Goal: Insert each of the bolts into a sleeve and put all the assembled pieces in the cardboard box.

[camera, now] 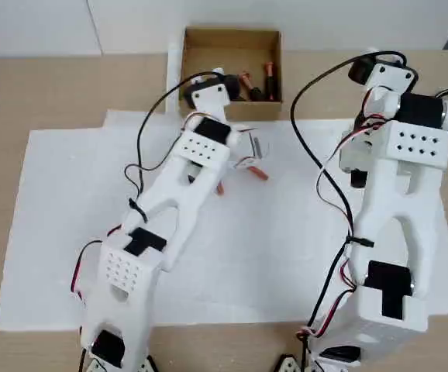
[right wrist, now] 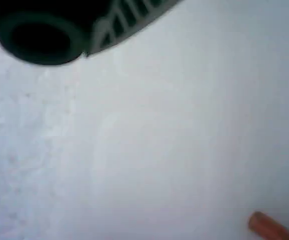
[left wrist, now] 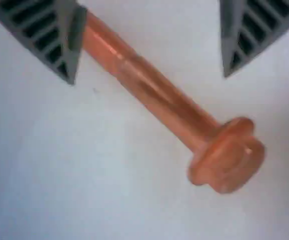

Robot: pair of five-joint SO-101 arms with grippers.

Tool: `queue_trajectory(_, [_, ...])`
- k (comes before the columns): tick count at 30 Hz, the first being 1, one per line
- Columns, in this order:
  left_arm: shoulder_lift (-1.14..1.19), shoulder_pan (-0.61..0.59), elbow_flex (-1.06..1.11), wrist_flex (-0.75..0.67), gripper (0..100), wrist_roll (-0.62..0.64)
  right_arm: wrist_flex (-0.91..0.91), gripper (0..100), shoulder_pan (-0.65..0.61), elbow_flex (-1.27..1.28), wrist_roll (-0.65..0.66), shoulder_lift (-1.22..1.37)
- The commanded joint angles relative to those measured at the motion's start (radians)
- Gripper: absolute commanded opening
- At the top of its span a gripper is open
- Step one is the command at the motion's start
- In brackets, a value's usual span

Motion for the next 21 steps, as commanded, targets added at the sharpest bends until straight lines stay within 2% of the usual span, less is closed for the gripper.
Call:
queue_trajectory(1, [-0.015,-0.008,-0.041,-0.021,18,0.017,0.012,0.4,0.008,-0.002,-0.014,-0.062])
queue_trajectory(7, [0.020,-0.005,-0.044,-0.068,18,0.018,0.010,0.4,0.005,-0.002,-0.014,-0.062])
queue_trajectory(18, [0.078,-0.003,-0.045,-0.071,18,0.058,0.010,0.4,0.008,-0.002,-0.014,-0.061])
queue_trajectory(21, [0.078,-0.002,-0.045,-0.078,12,0.057,0.010,0.4,0.007,-0.002,-0.014,-0.061])
